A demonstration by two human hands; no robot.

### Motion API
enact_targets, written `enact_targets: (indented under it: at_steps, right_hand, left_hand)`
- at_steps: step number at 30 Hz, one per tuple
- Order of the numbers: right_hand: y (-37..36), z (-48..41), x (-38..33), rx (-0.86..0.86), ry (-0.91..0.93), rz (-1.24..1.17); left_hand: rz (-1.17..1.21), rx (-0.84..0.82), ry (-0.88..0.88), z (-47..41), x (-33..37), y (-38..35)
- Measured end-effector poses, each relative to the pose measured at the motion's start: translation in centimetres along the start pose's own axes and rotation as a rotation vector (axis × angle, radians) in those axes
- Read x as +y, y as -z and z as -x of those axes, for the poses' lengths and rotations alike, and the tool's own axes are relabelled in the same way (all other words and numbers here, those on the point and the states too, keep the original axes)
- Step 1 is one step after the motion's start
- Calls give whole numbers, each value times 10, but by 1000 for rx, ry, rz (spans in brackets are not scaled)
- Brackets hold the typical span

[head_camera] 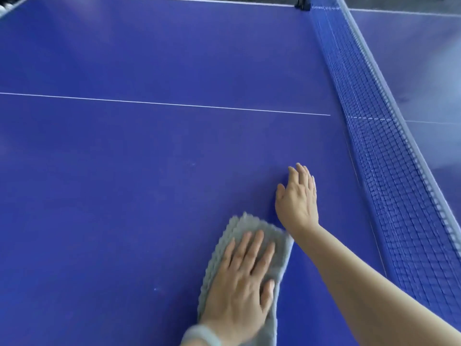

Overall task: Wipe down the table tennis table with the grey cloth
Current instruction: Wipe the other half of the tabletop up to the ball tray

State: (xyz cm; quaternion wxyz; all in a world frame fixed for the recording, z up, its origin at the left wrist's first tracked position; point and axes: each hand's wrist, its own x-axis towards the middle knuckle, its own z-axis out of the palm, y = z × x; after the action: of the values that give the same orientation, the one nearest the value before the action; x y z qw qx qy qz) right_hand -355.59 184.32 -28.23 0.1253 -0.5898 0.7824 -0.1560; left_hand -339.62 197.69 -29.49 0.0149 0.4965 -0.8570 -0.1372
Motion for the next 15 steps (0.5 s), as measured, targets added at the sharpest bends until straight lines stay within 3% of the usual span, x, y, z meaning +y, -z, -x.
enact_targets:
  at_steps: [6,9,11,13,15]
  right_hand:
    - [-23,-34,-10,-6,-128,104]
    - [-28,-35,-7,-2,-139,105]
    - [-28,-36,-8,-13,-153,118]
    - [-29,-36,-10,-26,-162,167]
    - [-29,-37,-10,-32,-155,179]
  left_hand:
    - [-130,58,144,-120,-102,38]
    - [-121,89,351,-124,-149,52]
    - [-100,108,430,-113,-145,53]
    - [-104,114,348,-94,-106,42]
    - [-94,100,132,-80,-68,26]
